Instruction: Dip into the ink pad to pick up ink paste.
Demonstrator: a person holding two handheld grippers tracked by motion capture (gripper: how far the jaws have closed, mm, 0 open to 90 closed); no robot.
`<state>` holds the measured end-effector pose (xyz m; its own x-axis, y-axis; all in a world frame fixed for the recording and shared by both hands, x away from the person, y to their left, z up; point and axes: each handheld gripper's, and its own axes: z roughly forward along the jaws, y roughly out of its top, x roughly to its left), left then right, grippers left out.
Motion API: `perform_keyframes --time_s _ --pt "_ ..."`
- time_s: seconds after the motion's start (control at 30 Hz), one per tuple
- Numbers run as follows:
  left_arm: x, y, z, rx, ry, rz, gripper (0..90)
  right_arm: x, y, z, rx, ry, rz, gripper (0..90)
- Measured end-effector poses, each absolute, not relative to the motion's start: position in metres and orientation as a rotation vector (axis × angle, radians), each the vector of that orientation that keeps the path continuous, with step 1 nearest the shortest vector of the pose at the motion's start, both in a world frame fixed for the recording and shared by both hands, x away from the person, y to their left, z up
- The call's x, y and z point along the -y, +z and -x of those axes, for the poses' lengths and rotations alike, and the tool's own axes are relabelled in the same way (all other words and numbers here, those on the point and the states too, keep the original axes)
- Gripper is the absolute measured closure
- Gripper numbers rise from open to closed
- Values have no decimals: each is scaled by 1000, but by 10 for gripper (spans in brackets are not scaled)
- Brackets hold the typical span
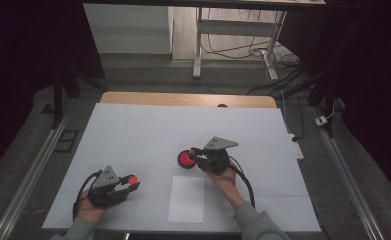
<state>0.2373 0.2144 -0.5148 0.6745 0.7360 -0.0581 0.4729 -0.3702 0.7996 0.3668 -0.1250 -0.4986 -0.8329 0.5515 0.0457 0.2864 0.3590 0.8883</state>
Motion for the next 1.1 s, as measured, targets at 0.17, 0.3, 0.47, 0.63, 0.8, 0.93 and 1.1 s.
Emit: perform_keyframes --time_s 0.17,0.3,0.47,0.63,0.8,0.93,1.1 --pt "-215 -514 -237 -930 394 -2038 646 131 -496 -361 -2354 1482 -754 722" --pt "-215 -515 -238 -931 392 -2036 646 138 -493 -356 -2352 1491 -760 722" --pt "-215 -515 -238 -931 390 -2035 646 148 -493 -345 -2357 1501 -769 722" --pt "-215 -515 -238 -928 393 -2036 646 159 -489 -335 -2357 1525 -775 721" --pt "-215 -515 -238 -928 392 -2038 646 168 -489 -325 -2363 1525 -754 721" --pt "-214 -515 -238 -926 393 -2039 646 175 -487 -318 -2366 1530 -746 722" --pt "-214 -515 -238 -923 393 -2040 645 182 -485 -310 -2367 1543 -737 722"
